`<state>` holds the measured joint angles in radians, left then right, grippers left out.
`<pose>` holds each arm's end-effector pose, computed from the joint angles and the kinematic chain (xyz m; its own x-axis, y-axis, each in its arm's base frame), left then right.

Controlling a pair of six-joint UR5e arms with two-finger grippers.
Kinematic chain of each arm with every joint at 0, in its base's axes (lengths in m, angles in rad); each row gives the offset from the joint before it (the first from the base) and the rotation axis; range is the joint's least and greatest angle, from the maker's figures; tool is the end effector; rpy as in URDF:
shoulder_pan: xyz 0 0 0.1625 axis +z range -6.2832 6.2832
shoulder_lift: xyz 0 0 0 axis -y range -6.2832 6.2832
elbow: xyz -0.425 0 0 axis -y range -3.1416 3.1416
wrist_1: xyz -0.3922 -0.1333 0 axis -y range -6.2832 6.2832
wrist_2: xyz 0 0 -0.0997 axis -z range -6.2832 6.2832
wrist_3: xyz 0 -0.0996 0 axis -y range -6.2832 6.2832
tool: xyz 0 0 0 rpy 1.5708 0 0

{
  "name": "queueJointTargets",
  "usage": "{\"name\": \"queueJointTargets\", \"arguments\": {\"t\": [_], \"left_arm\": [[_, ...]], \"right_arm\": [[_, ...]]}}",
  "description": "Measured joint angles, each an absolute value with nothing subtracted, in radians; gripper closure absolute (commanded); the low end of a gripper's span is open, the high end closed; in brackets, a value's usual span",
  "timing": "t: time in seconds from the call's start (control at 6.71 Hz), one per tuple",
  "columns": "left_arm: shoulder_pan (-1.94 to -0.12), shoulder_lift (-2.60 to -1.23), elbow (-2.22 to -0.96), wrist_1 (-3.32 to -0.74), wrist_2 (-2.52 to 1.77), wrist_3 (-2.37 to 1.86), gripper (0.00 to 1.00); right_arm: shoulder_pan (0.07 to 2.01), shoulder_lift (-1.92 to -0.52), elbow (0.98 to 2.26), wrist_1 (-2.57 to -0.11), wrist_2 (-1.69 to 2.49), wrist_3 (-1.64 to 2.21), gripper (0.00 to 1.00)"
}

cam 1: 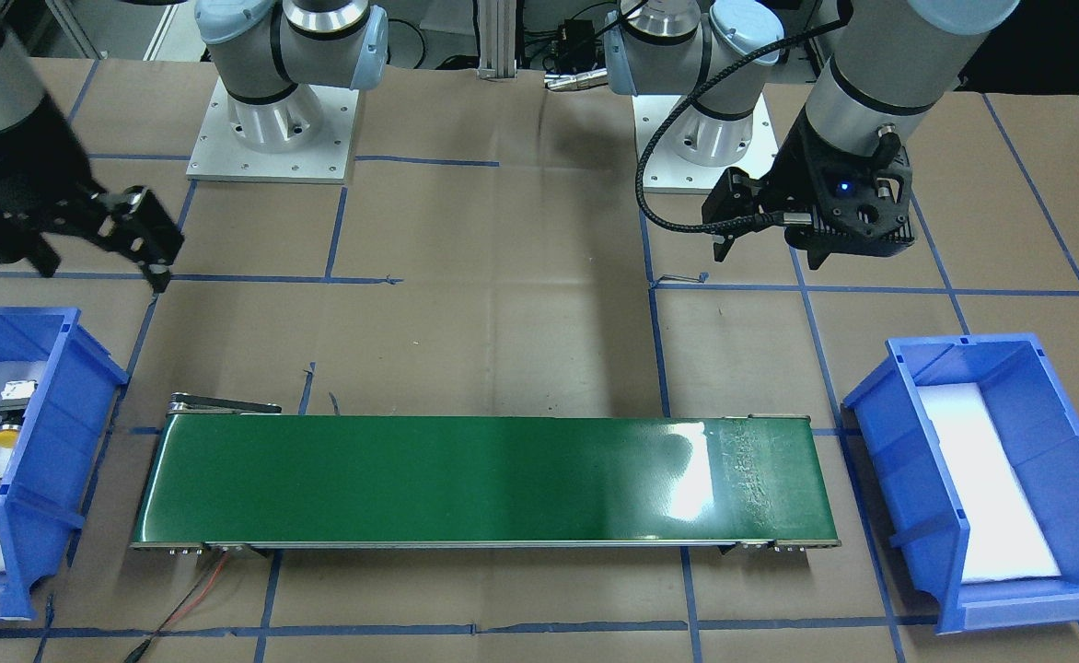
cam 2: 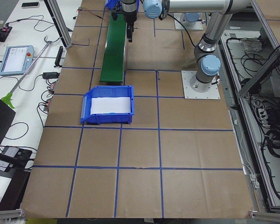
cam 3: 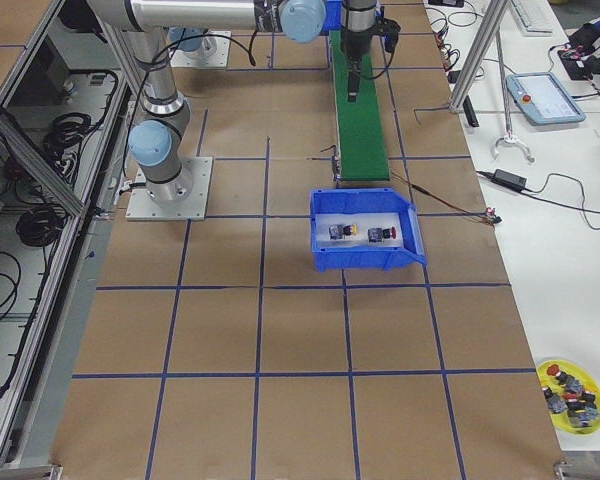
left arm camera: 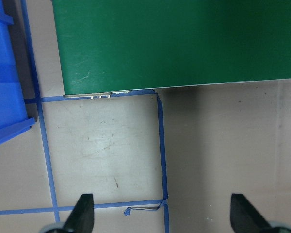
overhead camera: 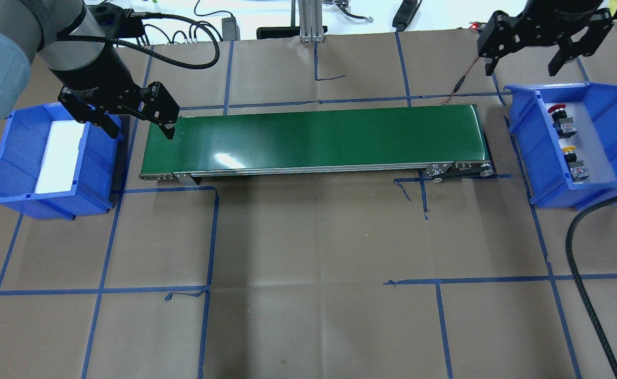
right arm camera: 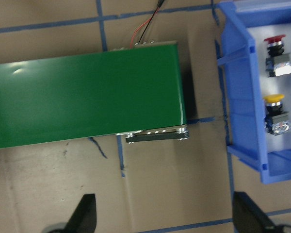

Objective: Transport two buttons from left to right

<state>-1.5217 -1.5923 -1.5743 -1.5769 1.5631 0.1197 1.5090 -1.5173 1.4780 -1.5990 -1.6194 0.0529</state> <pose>-0.1095 -0.5037 0.4749 -0.9975 0.0703 0.0114 0.0706 0.9971 0.0300 0.0961 -0.5277 0.5098 -0.9921 0.1175 0.0448 0.1142 0.9910 -0.0699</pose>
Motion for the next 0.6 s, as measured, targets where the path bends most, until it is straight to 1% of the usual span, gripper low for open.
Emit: {"name": "queueJointTargets", "arguments": {"t": [0.3, 0.6], "left_arm": [[-1.522, -1.592, -1.574, -1.577, 1.563, 0.120, 0.00], [-1.522, -1.592, -1.573, -1.577, 1.563, 0.120, 0.00]], "right_arm": [[1.591, -1.599, 1.608, -1.656, -1.620, 0.111, 0.00], [1.605, -1.623, 1.660, -1.689, -1.623, 0.112, 0.00]]}}
